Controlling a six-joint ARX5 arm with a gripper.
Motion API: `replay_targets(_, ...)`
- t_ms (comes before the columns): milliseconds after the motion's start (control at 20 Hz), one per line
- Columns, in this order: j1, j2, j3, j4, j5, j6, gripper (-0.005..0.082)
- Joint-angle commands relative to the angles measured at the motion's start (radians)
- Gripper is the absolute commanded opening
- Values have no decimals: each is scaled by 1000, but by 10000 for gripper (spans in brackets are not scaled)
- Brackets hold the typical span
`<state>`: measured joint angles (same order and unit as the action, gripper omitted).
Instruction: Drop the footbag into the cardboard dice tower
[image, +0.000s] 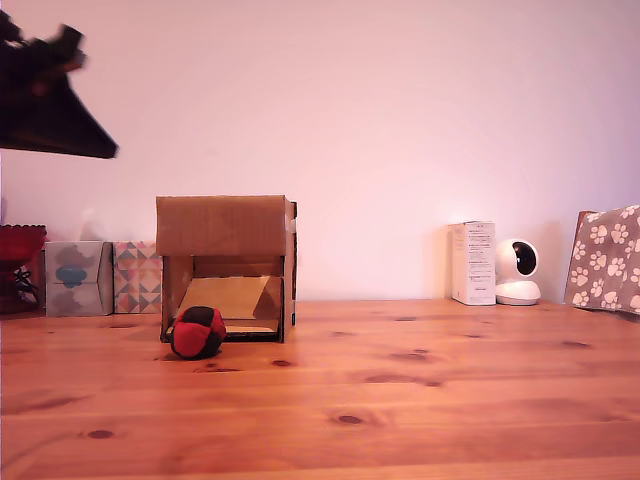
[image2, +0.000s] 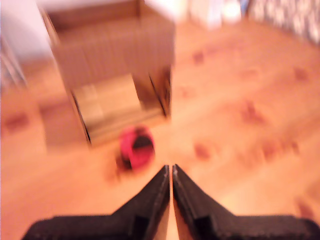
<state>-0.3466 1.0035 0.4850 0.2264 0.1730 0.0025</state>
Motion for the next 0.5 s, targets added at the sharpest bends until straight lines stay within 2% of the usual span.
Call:
replay_targets(0,-1,68,-9,94,-2,-6,-19)
replay_targets(200,-3,230,-9,295,-3,-56,-19)
replay_targets(450,-2,386,-9,383,-2,-55,-19)
